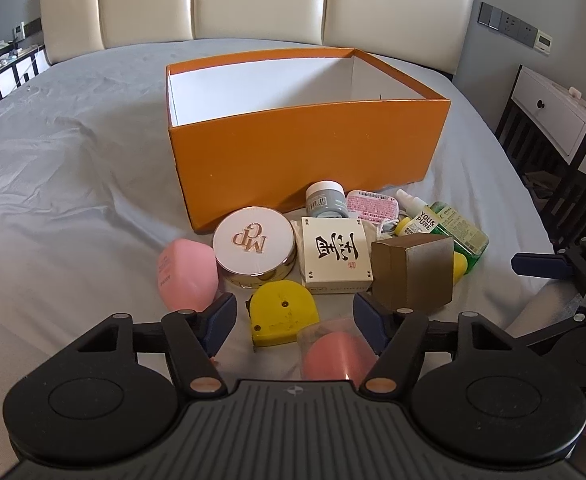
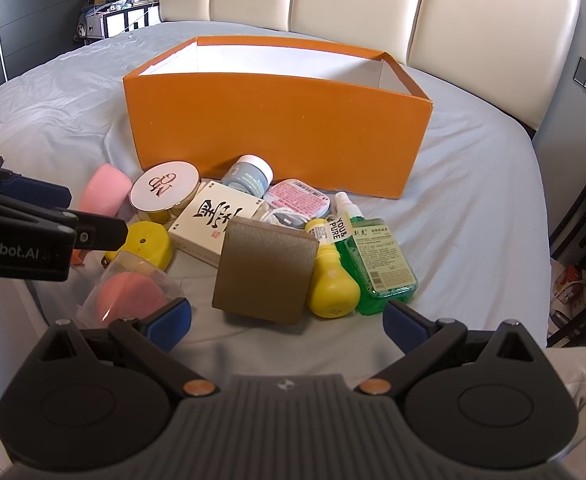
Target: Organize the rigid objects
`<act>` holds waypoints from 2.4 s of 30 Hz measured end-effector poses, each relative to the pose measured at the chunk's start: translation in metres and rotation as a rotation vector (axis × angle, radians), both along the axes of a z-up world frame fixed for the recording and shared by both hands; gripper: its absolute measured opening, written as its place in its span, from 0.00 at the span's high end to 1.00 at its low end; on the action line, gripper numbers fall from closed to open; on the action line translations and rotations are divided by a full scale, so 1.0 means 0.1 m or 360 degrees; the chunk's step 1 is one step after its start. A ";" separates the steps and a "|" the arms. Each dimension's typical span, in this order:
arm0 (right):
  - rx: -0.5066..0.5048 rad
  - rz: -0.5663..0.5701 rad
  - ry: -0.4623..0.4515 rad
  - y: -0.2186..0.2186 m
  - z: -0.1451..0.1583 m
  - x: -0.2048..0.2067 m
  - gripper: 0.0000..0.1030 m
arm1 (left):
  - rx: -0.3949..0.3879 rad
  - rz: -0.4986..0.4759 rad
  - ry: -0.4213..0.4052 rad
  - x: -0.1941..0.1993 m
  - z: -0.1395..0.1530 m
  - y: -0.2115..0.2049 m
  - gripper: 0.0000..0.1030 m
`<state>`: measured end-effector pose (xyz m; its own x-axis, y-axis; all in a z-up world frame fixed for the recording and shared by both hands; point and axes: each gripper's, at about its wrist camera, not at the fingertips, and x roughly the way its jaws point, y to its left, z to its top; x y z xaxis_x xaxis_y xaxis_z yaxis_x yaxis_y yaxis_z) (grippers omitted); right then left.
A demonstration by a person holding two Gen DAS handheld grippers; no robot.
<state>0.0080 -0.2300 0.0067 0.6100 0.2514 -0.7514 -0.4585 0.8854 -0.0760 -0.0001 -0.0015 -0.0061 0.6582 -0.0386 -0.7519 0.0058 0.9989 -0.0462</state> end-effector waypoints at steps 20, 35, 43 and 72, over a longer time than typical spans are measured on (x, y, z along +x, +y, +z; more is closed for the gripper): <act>0.0132 -0.0086 0.0132 -0.07 -0.01 0.18 0.34 | -0.0246 0.0013 0.0470 0.30 -0.22 0.03 0.29; 0.0543 -0.0184 0.0294 -0.25 -0.02 0.46 0.20 | -0.0244 -0.0087 0.0622 0.44 -0.35 -0.12 0.28; 0.0439 -0.0138 0.0330 -0.07 -0.09 0.55 0.26 | -0.0229 -0.0072 0.0607 0.46 -0.37 -0.14 0.34; 0.0498 -0.0009 -0.0156 0.10 1.13 0.91 0.43 | -0.0230 0.0081 -0.0431 1.08 1.15 0.32 0.34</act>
<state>0.0990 -0.2198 0.1201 0.6778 0.4574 -0.5757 -0.4576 0.8753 0.1566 0.1077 0.0306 0.1094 0.8376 -0.0940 -0.5382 -0.0129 0.9814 -0.1915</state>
